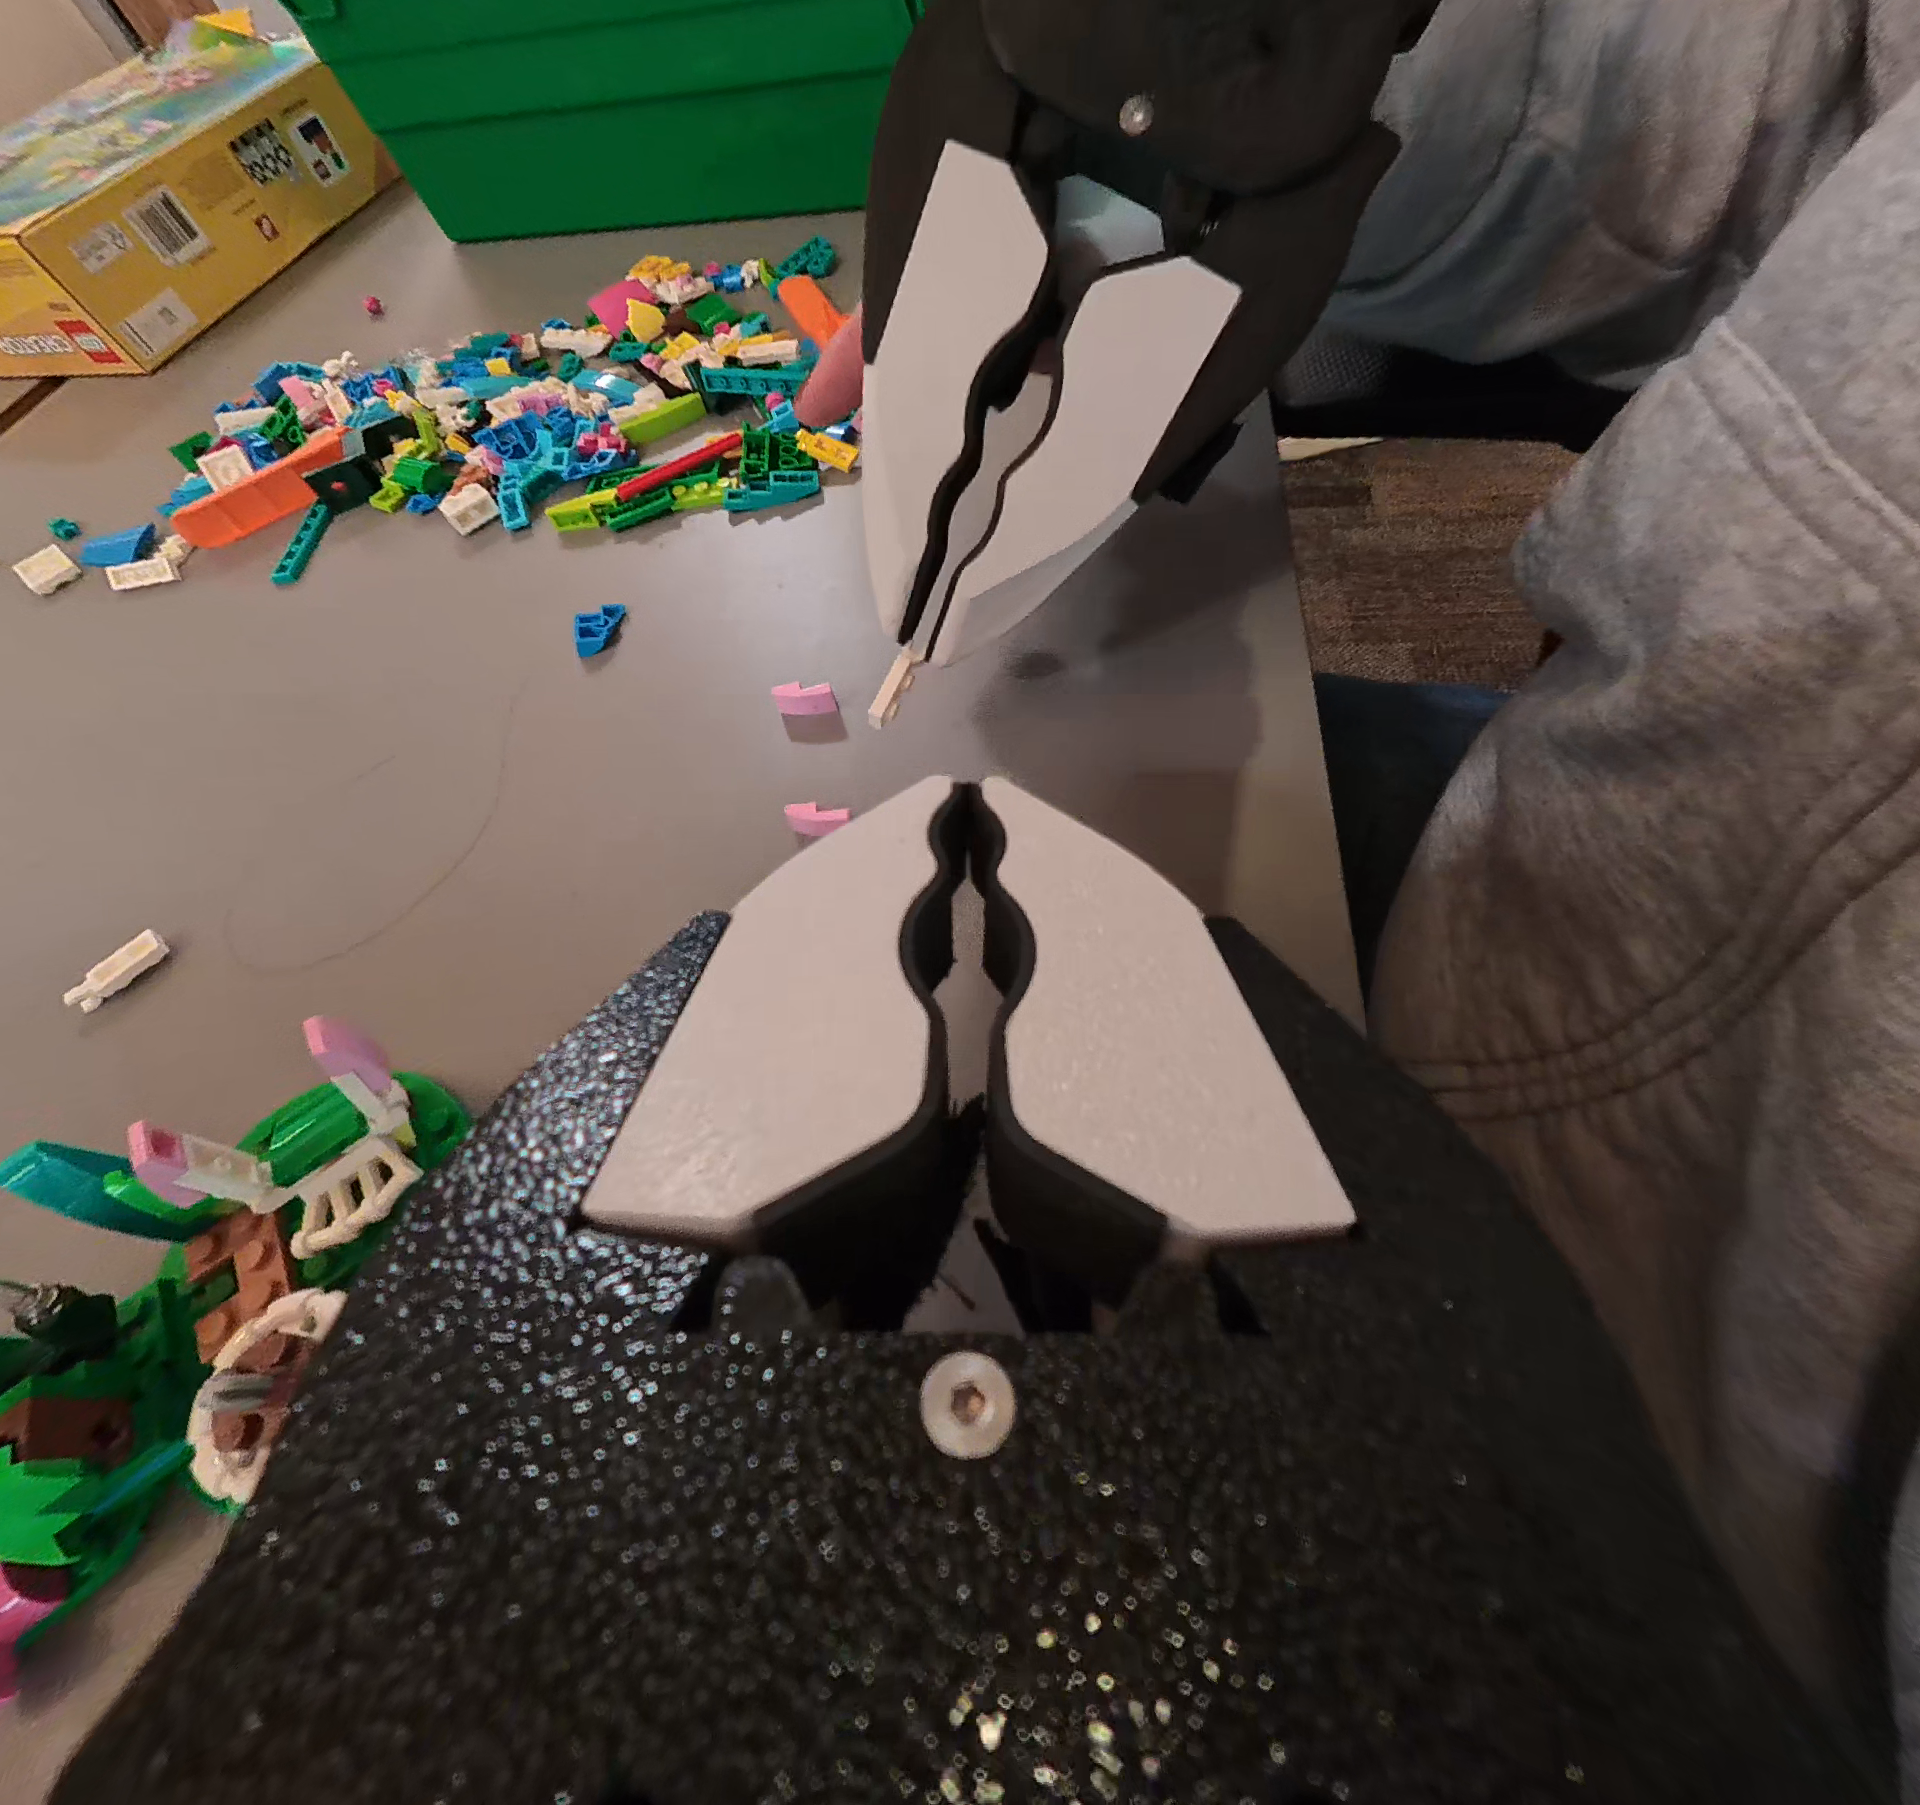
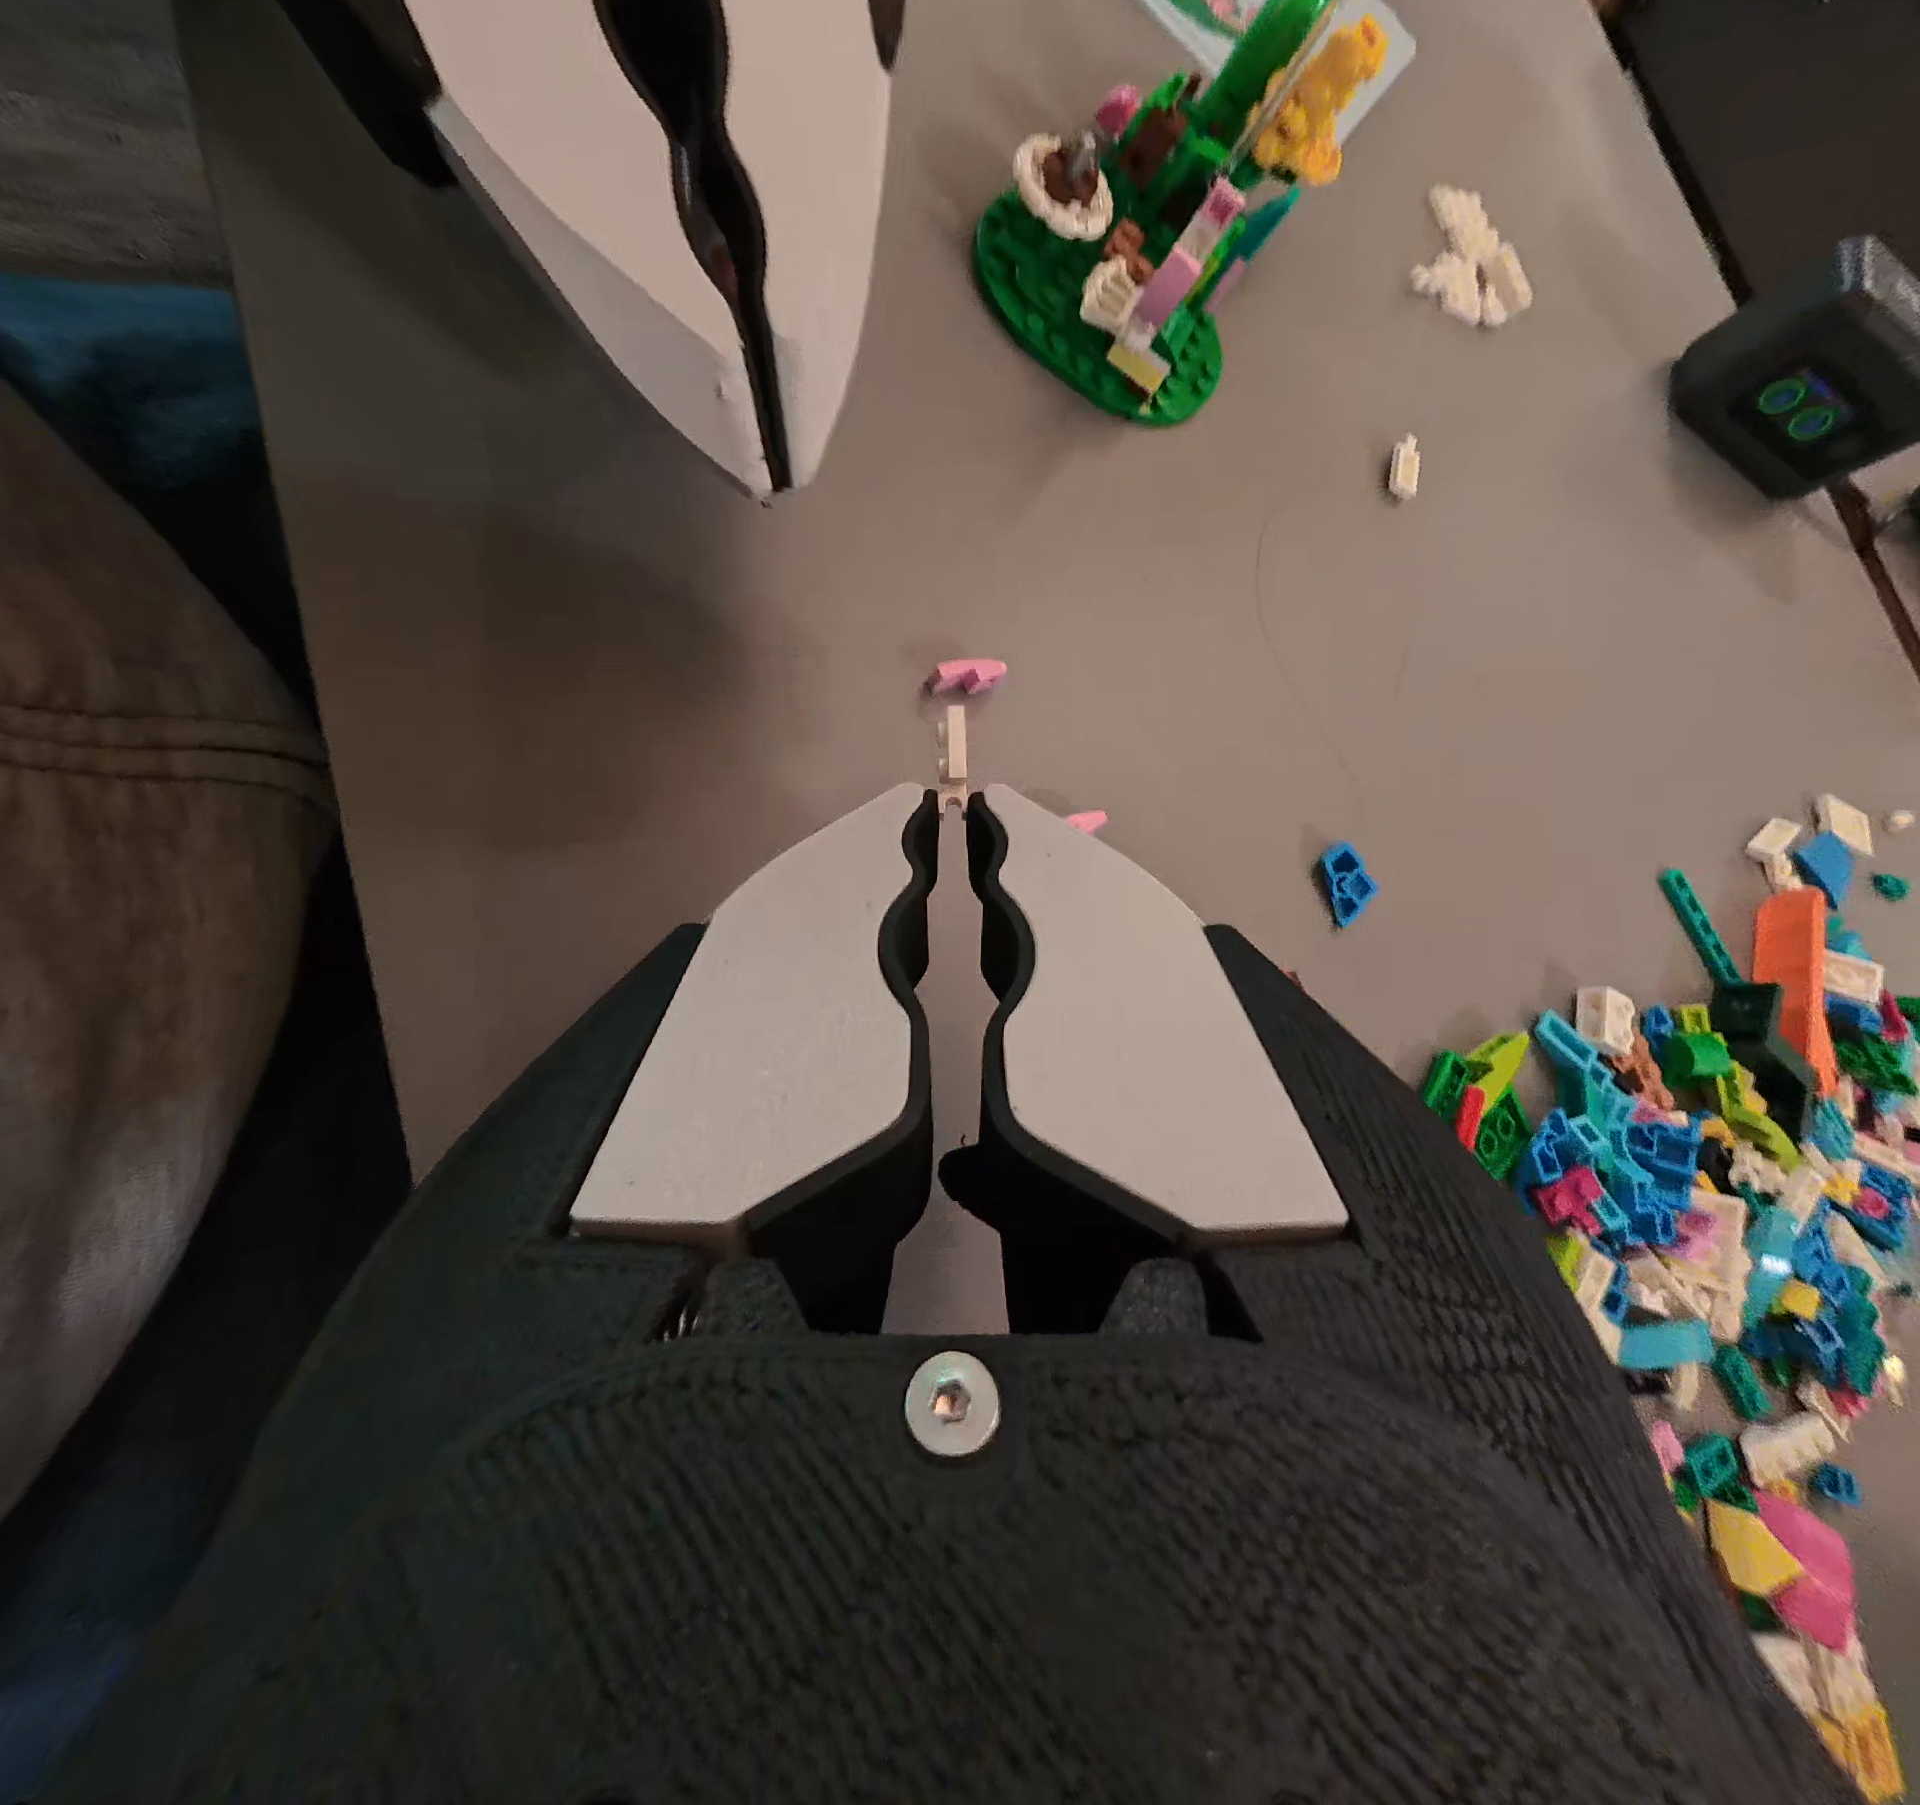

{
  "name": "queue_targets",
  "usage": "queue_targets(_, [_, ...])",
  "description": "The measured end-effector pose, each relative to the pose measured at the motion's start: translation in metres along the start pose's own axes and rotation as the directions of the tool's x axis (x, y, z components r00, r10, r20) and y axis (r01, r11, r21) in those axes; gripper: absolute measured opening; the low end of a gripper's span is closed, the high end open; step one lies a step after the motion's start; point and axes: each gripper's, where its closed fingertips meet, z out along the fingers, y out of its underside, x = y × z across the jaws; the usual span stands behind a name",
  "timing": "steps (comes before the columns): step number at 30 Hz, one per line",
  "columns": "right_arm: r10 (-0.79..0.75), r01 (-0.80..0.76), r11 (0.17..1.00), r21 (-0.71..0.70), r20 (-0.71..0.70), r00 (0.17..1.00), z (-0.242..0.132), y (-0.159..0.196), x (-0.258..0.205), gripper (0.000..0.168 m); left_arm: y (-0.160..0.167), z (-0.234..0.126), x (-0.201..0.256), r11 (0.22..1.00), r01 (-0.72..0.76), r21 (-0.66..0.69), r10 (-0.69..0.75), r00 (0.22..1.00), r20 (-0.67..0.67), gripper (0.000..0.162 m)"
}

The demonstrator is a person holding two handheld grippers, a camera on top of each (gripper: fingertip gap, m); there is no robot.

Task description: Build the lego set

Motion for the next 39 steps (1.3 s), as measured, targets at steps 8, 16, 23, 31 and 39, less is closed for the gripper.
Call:
queue_targets(8, [0.025, -0.026, 0.997, -0.077, -0.018, 1.000, 0.006, 0.014, 0.001, 0.004, 0.008, 0.003, 0.000, 0.998, 0.009, -0.056, -0.009, 1.000, -0.001, 0.000])
queue_targets(16, [0.031, -0.033, 0.995, -0.090, -0.026, 0.999, 0.010, 0.017, 0.002, 0.004, 0.022, 0.007, -0.013, 0.984, 0.063, -0.166, -0.048, 0.994, 0.094, 0.000])
queue_targets(23, [0.051, -0.053, 0.994, -0.097, -0.029, 0.998, 0.011, 0.018, 0.003, 0.004, 0.024, 0.010, -0.009, 0.978, 0.112, -0.174, -0.099, 0.992, 0.077, 0.000])
queue_targets(31, [0.089, -0.094, 0.988, -0.122, -0.040, 0.995, 0.015, 0.020, 0.003, 0.004, 0.030, 0.010, -0.012, 0.970, 0.147, -0.195, -0.131, 0.987, 0.089, 0.000])
queue_targets(39, [0.225, -0.234, 0.951, -0.201, -0.070, 0.972, 0.021, 0.020, 0.005, 0.004, 0.037, 0.020, -0.026, 0.903, 0.350, -0.249, -0.312, 0.933, 0.180, 0.000])
